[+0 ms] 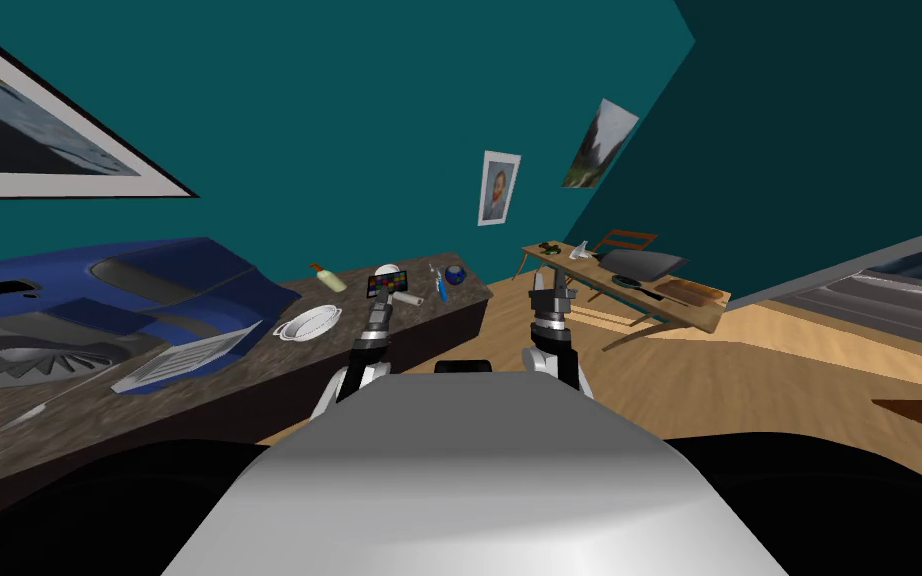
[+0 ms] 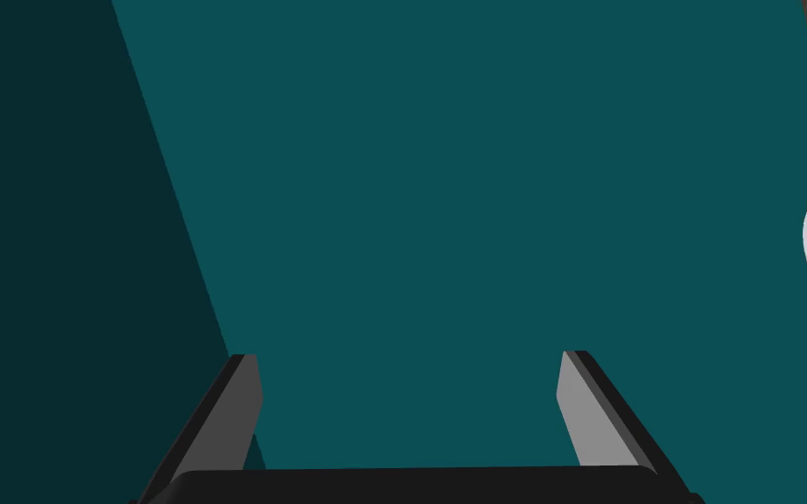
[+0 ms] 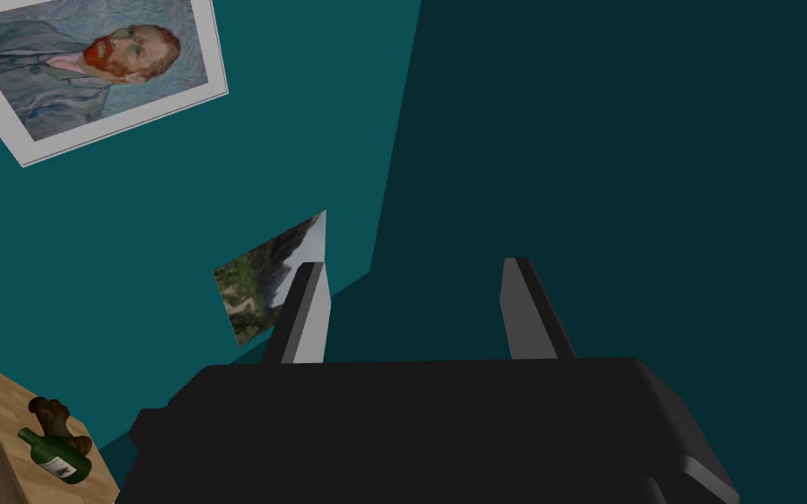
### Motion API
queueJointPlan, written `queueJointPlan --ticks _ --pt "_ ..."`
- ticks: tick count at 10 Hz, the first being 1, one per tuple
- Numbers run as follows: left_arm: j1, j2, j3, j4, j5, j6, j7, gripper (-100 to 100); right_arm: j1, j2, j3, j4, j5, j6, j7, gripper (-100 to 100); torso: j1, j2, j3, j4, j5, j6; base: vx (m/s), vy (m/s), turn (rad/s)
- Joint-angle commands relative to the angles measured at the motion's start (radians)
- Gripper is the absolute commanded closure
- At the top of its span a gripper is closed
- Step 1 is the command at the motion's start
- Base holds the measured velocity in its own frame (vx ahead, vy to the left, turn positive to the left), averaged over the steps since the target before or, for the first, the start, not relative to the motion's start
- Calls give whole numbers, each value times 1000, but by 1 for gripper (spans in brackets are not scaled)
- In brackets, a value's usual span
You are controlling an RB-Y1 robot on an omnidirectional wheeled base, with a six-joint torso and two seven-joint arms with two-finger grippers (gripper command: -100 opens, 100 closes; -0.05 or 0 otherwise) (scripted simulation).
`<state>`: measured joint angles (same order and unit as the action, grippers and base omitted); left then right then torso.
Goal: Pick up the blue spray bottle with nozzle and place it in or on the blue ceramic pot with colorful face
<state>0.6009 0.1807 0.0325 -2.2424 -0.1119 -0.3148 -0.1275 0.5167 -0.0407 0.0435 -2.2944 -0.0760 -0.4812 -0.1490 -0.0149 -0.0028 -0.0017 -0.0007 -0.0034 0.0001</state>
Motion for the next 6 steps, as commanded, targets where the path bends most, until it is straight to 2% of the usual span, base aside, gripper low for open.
queueJointPlan --ticks 1,6 --pt "19 29 9 9 -26 33 0 -100 0 0 0 0 0 0 0 0 0 0 0 0 0 0 76 -208 -46" --pt "76 121 44 55 -96 115 2 -100 0 0 0 0 0 0 0 0 1 0 0 0 0 0 61 -187 -45"
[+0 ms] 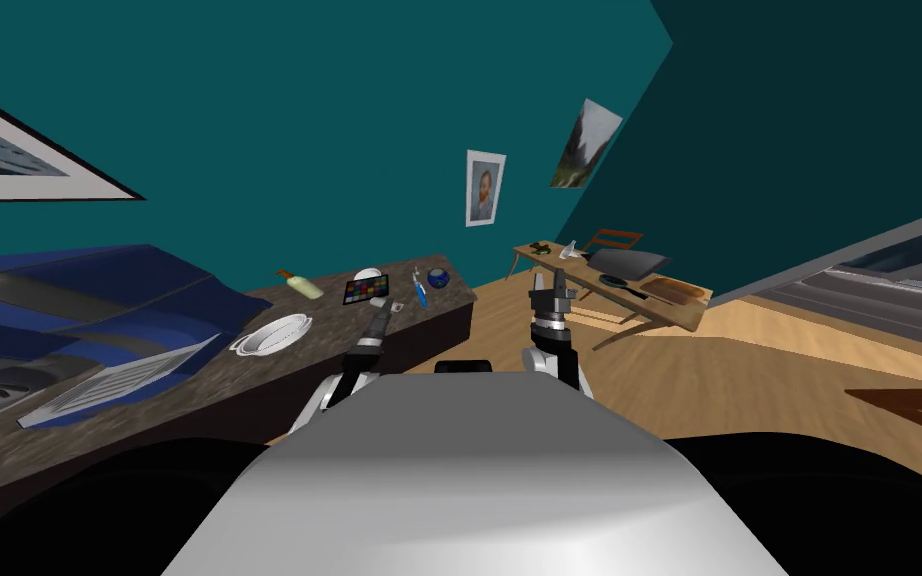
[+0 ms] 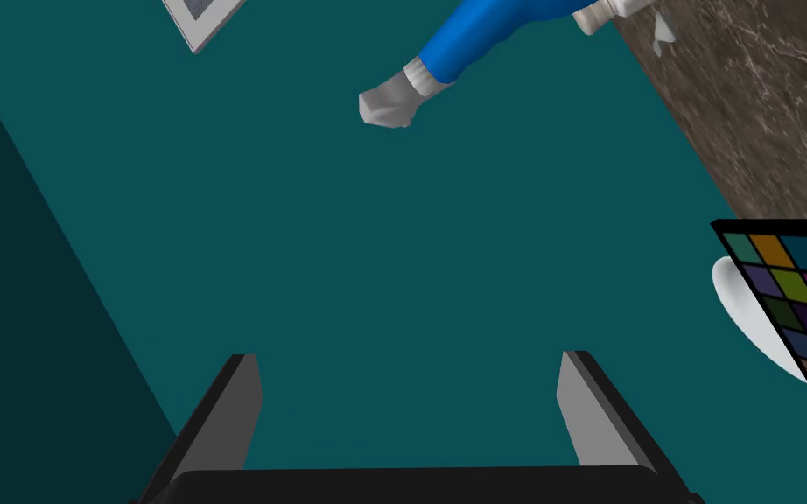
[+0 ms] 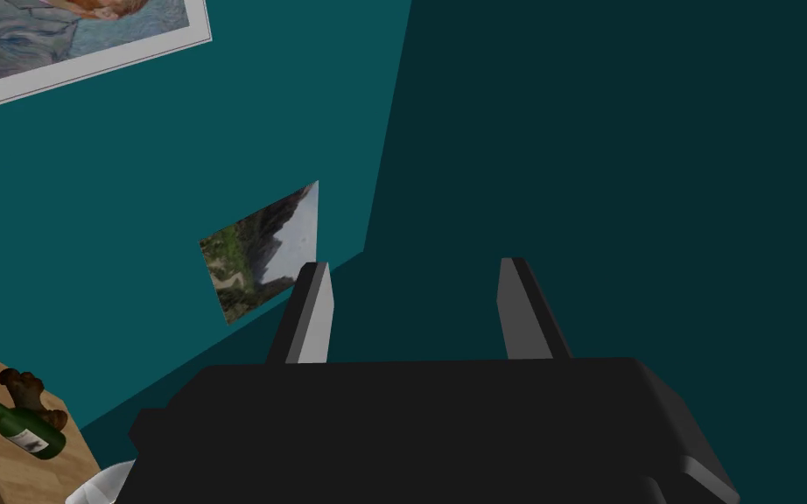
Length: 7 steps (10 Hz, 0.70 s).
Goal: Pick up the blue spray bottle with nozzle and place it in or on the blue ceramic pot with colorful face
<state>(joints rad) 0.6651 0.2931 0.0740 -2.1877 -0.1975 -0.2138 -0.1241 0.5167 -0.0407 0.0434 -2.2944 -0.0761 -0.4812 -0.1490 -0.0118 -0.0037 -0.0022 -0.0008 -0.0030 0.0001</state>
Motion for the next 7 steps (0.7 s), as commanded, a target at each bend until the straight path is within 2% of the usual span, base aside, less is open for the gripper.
queueJointPlan --ticks 1,7 --pt "23 28 9 8 -23 32 -2 -100 0 0 0 0 0 0 0 0 0 0 0 0 0 0 50 -172 -56" --pt "74 137 55 48 -72 150 -24 -100 0 0 0 0 0 0 0 0 4 -1 0 0 1 0 68 -149 -27"
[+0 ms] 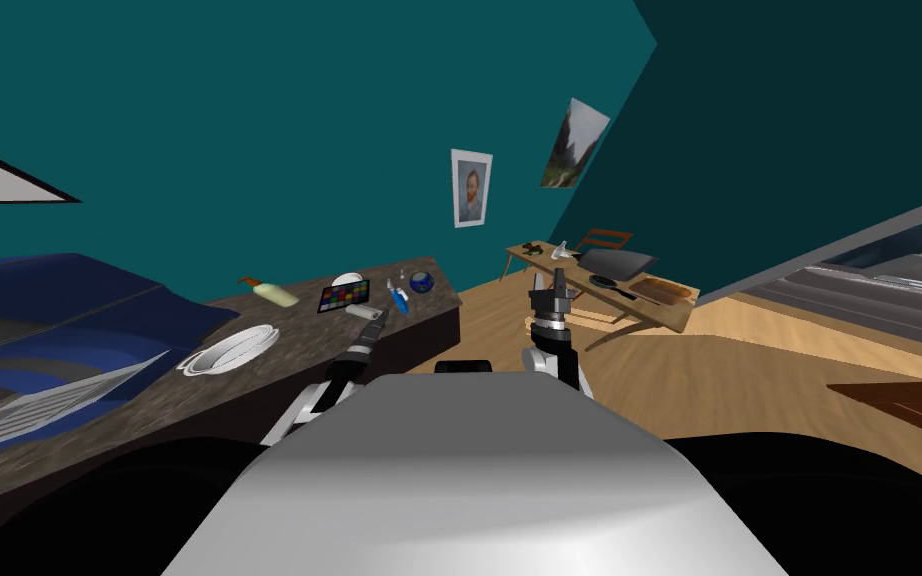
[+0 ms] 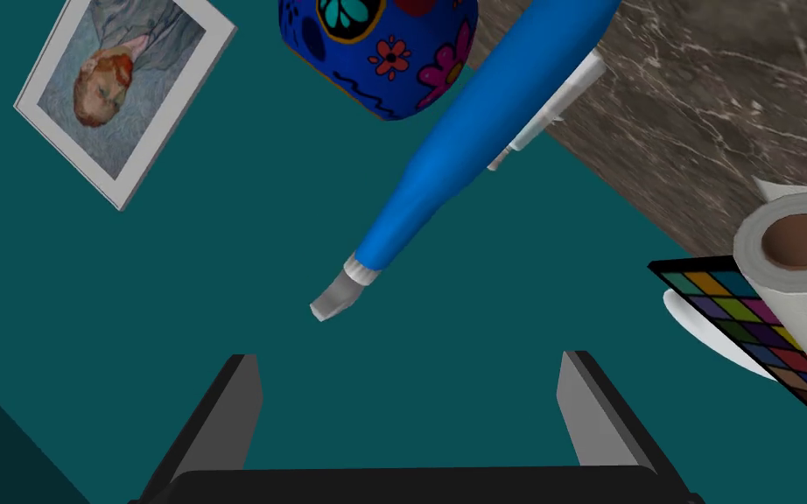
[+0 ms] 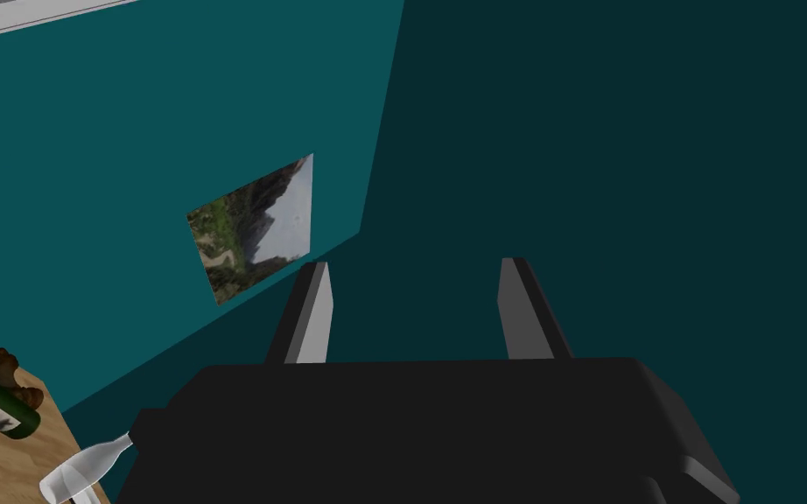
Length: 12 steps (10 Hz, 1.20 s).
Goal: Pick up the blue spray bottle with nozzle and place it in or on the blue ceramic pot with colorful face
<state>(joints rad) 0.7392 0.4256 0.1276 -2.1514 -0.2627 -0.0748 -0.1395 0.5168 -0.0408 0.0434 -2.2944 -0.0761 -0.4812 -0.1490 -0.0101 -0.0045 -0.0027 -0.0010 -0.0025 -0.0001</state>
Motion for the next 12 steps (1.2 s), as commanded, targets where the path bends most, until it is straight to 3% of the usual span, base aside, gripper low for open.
queueJointPlan --ticks 1,6,7,12 --pt "6 21 9 17 -10 34 -17 -100 0 0 0 0 0 0 0 0 0 0 0 0 0 0 113 -161 -6" --pt "32 108 51 35 -13 160 -74 -100 0 0 0 0 0 0 0 0 5 -1 0 0 1 0 92 -98 -4" --pt "32 108 51 35 -13 164 -74 -100 0 0 0 0 0 0 0 0 5 -1 -1 0 1 0 68 -62 3" --pt "53 207 94 41 -6 300 -145 -100 0 0 0 0 0 0 0 0 5 -1 -1 0 1 0 85 -76 2"
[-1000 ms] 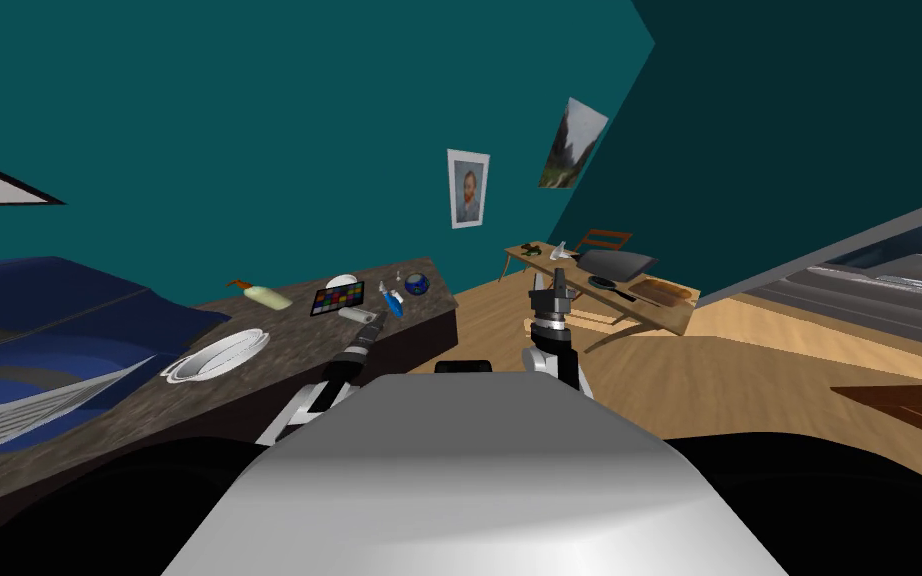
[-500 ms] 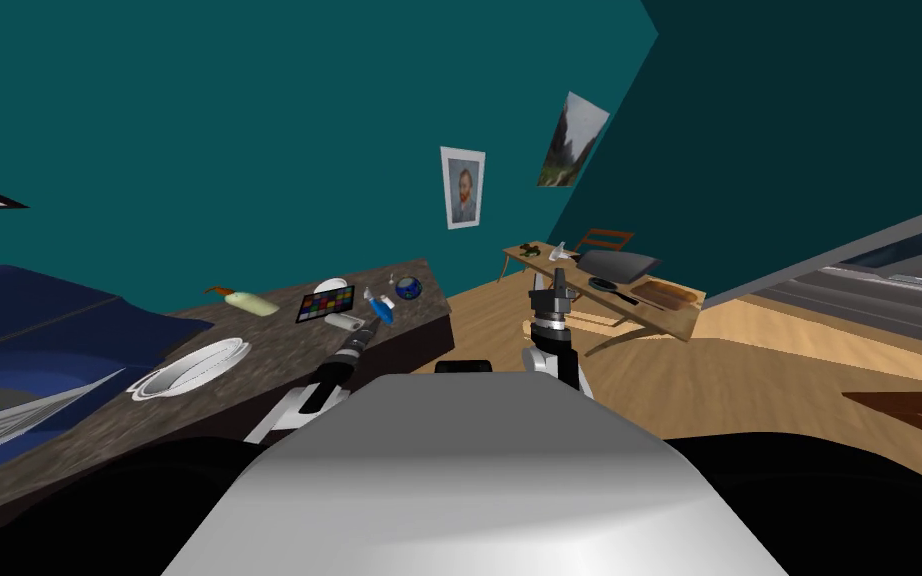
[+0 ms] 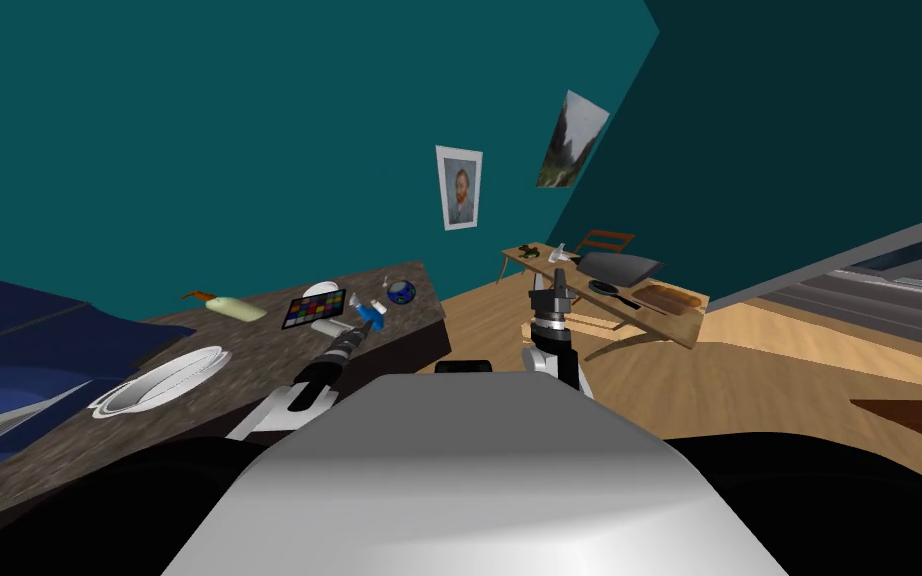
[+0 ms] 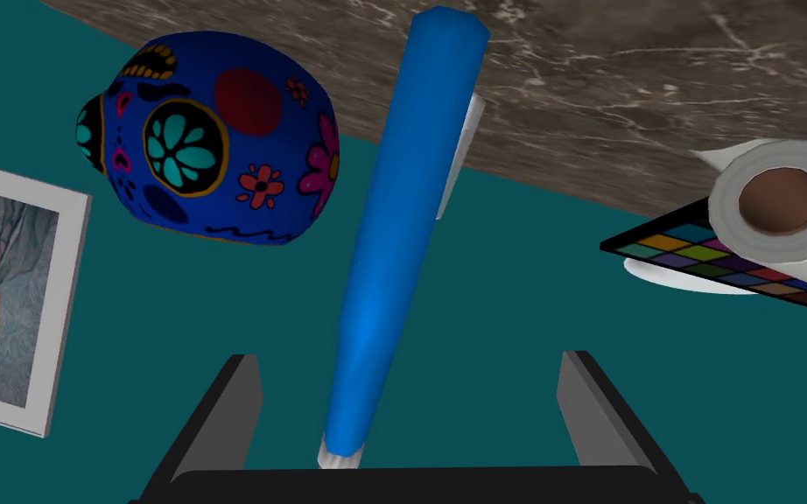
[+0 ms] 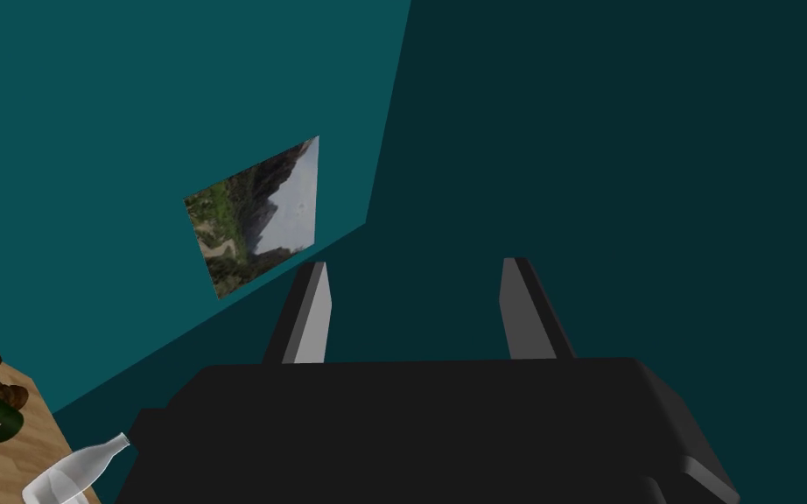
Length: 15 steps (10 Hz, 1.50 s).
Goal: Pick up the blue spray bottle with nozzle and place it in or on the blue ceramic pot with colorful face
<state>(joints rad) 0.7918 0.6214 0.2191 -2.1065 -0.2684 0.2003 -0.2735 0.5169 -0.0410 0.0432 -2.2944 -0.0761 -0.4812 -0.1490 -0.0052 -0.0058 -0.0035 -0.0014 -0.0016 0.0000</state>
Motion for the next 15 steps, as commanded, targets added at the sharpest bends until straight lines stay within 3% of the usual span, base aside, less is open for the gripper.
queueJointPlan --ticks 1,6,8,9,10,15 --pt "5 30 10 -3 1 49 -25 -100 0 0 0 0 0 0 0 0 0 0 0 0 0 0 88 -76 4" --pt "22 104 43 -3 6 151 -81 -100 0 0 0 0 0 0 0 0 2 2 1 0 0 0 78 -65 1" --pt "23 105 44 -3 6 152 -82 -100 0 0 0 0 0 0 0 0 2 2 1 0 0 0 52 -44 4" --pt "23 106 45 -2 6 156 -84 0 0 0 0 0 0 0 0 0 4 4 2 1 1 0 6 -5 0" --pt "8 111 57 35 14 151 -76 -100 0 0 0 0 0 0 0 0 5 6 3 1 1 0 -19 -12 -205" --pt "-26 123 86 123 33 143 -60 -100 0 0 0 0 0 0 0 0 5 9 5 2 1 0 -33 -17 -131"
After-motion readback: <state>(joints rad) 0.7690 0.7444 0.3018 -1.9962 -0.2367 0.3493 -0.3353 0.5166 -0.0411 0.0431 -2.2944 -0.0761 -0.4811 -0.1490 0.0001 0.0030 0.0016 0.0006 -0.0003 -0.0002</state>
